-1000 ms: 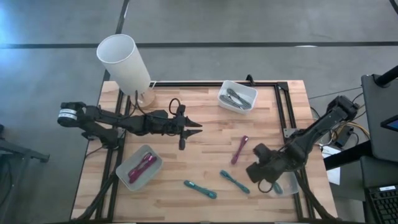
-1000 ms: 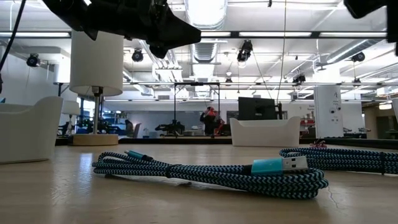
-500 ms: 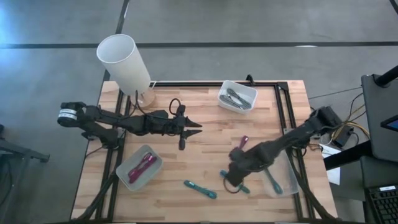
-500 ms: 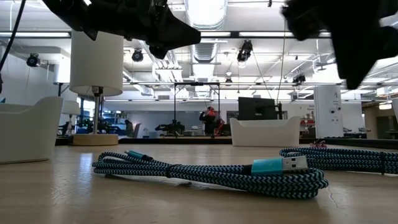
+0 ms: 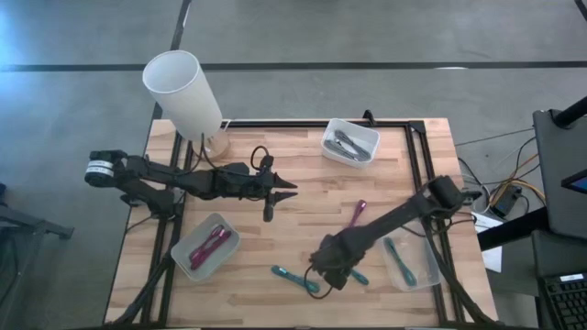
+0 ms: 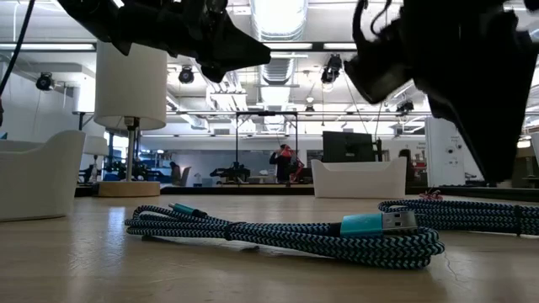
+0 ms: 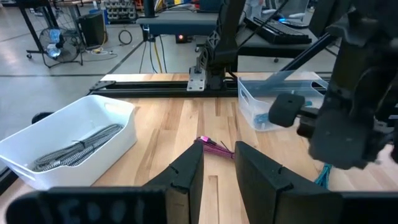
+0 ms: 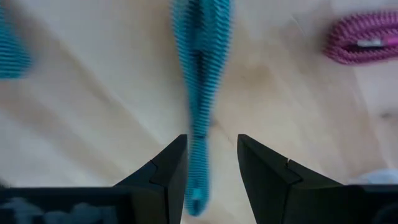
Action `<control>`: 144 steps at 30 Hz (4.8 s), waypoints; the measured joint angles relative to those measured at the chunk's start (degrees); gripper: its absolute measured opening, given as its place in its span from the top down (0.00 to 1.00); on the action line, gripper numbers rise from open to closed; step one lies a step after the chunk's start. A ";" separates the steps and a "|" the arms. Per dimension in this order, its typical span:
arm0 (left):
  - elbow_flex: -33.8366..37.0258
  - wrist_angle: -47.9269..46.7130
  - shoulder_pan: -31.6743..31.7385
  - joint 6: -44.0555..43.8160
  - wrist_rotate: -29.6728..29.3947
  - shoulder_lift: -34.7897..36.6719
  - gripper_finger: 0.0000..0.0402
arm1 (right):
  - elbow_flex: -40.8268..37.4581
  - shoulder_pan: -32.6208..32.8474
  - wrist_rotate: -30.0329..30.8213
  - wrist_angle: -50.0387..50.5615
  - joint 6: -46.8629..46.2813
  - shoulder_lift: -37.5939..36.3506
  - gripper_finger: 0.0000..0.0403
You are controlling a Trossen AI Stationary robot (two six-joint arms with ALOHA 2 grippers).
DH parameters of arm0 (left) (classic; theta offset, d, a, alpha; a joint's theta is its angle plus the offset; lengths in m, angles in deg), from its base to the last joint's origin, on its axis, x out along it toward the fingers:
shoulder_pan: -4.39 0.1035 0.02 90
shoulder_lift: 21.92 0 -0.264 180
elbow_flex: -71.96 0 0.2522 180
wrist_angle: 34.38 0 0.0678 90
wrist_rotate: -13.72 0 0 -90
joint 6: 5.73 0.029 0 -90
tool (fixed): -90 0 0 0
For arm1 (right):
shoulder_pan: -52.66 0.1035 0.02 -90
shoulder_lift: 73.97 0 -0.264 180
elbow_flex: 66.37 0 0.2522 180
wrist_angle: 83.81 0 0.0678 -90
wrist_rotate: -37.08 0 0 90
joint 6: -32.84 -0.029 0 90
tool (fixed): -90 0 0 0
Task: Pick & Place USB Port
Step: Put the right blue patterned charger cable into the transparent bin, then put the red patterned charger cable into the gray bin
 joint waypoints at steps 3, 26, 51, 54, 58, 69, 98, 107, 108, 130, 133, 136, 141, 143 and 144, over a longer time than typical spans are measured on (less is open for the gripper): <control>0.00 0.05 0.00 0.01 0.01 0.00 0.76 | 0.26 -0.09 -0.83 1.15 0.80 1.53 0.66; 0.00 -0.20 0.02 0.06 0.00 0.00 0.76 | -4.33 -0.36 -2.41 -6.32 5.21 2.73 0.71; 0.00 -0.73 0.00 0.26 0.00 0.00 0.76 | -13.73 2.51 -0.68 -1.52 -11.46 -21.74 0.93; 0.00 -0.71 0.02 0.28 0.00 -0.02 0.76 | -18.87 4.64 -0.70 -1.62 -19.21 -27.22 0.93; 0.00 -0.68 0.01 0.30 0.01 -0.02 0.76 | -25.55 8.26 0.31 -2.48 -30.88 -34.44 0.93; 0.00 -0.64 0.00 0.33 0.00 0.00 0.76 | -38.36 20.76 3.73 -5.74 -56.19 -46.37 0.93; 0.00 -0.62 0.00 0.08 0.00 -0.01 0.76 | -52.49 23.44 3.35 -19.02 -61.54 -45.07 0.88; 0.00 -0.62 0.01 0.04 0.00 -0.01 0.76 | -51.98 23.40 3.56 -19.28 -61.26 -45.03 0.75; 0.00 -0.62 0.01 0.04 0.00 -0.01 0.76 | -51.98 23.40 3.56 -19.28 -61.30 -45.03 0.73; 0.00 -0.66 0.00 0.04 0.02 -0.02 0.76 | -34.87 23.42 10.66 -1.25 -59.34 -45.14 0.68; 0.00 -0.81 0.01 -0.58 0.02 -0.01 0.76 | -33.12 23.24 17.66 -0.40 -59.30 -45.14 0.69; 0.00 -1.12 0.02 -1.07 0.02 -0.01 0.76 | -32.09 22.23 24.85 -0.49 -57.94 -45.14 0.69; 0.00 -1.12 0.00 -1.09 0.04 -0.02 0.76 | -31.64 18.20 33.93 -4.11 -52.04 -45.16 0.69; 0.00 -1.10 0.02 -1.09 0.04 -0.02 0.76 | -32.13 15.88 34.05 -7.28 -48.38 -45.18 0.70; 0.00 -1.10 0.01 -1.09 0.03 -0.01 0.76 | -32.55 14.63 33.90 -8.50 -46.46 -45.18 0.70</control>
